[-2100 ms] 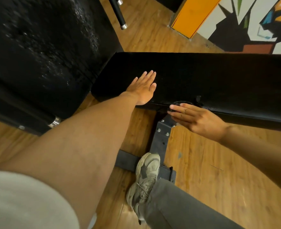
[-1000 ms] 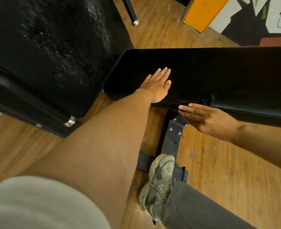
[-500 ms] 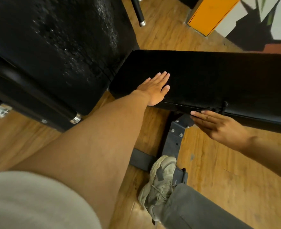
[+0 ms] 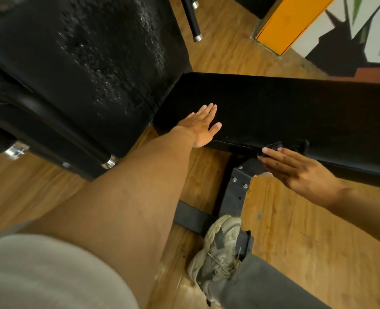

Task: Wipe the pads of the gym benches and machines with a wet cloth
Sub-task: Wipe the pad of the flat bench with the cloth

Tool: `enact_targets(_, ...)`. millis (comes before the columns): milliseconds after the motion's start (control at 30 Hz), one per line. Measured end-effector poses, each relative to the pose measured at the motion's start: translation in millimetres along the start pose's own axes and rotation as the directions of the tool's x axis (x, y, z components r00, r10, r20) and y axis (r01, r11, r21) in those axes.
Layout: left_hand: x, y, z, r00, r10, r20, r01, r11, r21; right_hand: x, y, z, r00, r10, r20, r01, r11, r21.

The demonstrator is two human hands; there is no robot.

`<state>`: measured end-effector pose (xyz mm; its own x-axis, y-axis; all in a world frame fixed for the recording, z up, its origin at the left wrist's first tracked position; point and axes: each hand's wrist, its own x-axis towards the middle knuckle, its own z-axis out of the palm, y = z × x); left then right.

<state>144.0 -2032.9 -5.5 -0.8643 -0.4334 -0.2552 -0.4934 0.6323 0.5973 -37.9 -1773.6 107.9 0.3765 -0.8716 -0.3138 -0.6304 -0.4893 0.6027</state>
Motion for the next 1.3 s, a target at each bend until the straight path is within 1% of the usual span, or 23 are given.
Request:
enact_targets(100, -8.4, -10.9, -0.3, 0.998, -0.057, 0.02, 0.057, 0.998, -0.008, 13.8, -7.7, 6.9, 1.0, 0.028, -0.01, -0.028, 0.998, -0.064)
enact_targets(200, -15.7, -30.6, -1.5, 0.99, -0.138, 0.038, 0.138, 0.99, 0.0, 63.4, -21.0, 4.5, 1.0, -0.015, -0.027, 0.012, 0.994, -0.106)
enact_targets(300, -21.6, -39.0, -2.9, 0.97, -0.235, 0.057, 0.237, 0.971, -0.028, 134.6, -39.9, 5.8, 1.0, -0.015, 0.003, 0.015, 0.999, -0.035)
enact_targets(400, -19.5, -39.5, -5.6, 0.954, -0.286, 0.087, 0.294, 0.952, -0.09, 183.0, -52.2, 6.3, 1.0, -0.005, 0.009, 0.004, 0.999, 0.051)
enact_targets(500, -19.1, -49.2, -12.9, 0.958, -0.269, 0.102, 0.277, 0.958, -0.076, 164.7, -45.6, 7.8, 0.999, -0.053, -0.005, 0.054, 0.994, 0.092)
enact_targets(567, -19.4, -58.7, -16.2, 0.96, -0.258, 0.111, 0.265, 0.962, -0.06, 125.1, -33.1, 15.1, 0.994, -0.103, -0.035, 0.105, 0.993, 0.05)
enact_targets(633, -19.7, -68.9, -19.9, 0.957, -0.265, 0.122, 0.274, 0.96, -0.061, 90.5, -22.2, 18.3, 0.996, -0.092, 0.0, 0.092, 0.995, 0.025)
enact_targets(700, -19.8, -77.2, -22.3, 0.959, -0.254, 0.126, 0.261, 0.964, -0.043, 81.3, -20.6, 18.4, 0.997, -0.056, 0.055, 0.055, 0.998, 0.028)
enact_targets(767, -19.1, -79.0, -25.0, 0.963, -0.229, 0.143, 0.234, 0.972, -0.019, 94.3, -28.4, 19.5, 0.997, -0.044, 0.061, 0.043, 0.999, 0.017)
enact_targets(800, -19.5, -78.8, -26.2, 0.962, -0.225, 0.154, 0.229, 0.973, -0.012, 106.4, -35.6, 22.5, 0.998, -0.048, 0.051, 0.046, 0.998, 0.042)
enact_targets(900, -18.2, -84.2, -30.4, 0.965, -0.201, 0.167, 0.206, 0.978, -0.012, 158.4, -55.7, 34.8, 0.997, -0.072, 0.011, 0.069, 0.977, 0.203)
enact_targets(1000, -15.9, -91.3, -37.9, 0.966, -0.18, 0.184, 0.197, 0.978, -0.076, 207.6, -71.8, 37.4, 0.998, -0.054, -0.021, 0.058, 0.977, 0.206)
enact_targets(1067, -13.1, -90.2, -41.7, 0.965, -0.19, 0.181, 0.205, 0.977, -0.065, 224.9, -77.5, 38.8, 0.999, -0.046, -0.029, 0.05, 0.983, 0.177)
enact_targets(1133, -11.8, -89.5, -44.5, 0.965, -0.195, 0.174, 0.207, 0.977, -0.053, 229.7, -78.1, 37.3, 0.999, -0.015, -0.037, 0.021, 0.988, 0.152)
enact_targets(1167, -12.2, -90.0, -45.2, 0.967, -0.194, 0.167, 0.203, 0.979, -0.037, 227.3, -76.6, 36.6, 0.999, -0.005, -0.041, 0.012, 0.984, 0.178)
enact_targets(1233, -14.4, -95.0, -46.1, 0.971, -0.185, 0.151, 0.184, 0.983, 0.019, 215.1, -72.2, 34.7, 0.997, -0.005, -0.071, 0.022, 0.973, 0.23)
enact_targets(1300, -19.2, -102.6, -45.5, 0.977, -0.159, 0.144, 0.147, 0.985, 0.092, 196.3, -64.7, 30.5, 0.996, -0.003, -0.088, 0.022, 0.974, 0.224)
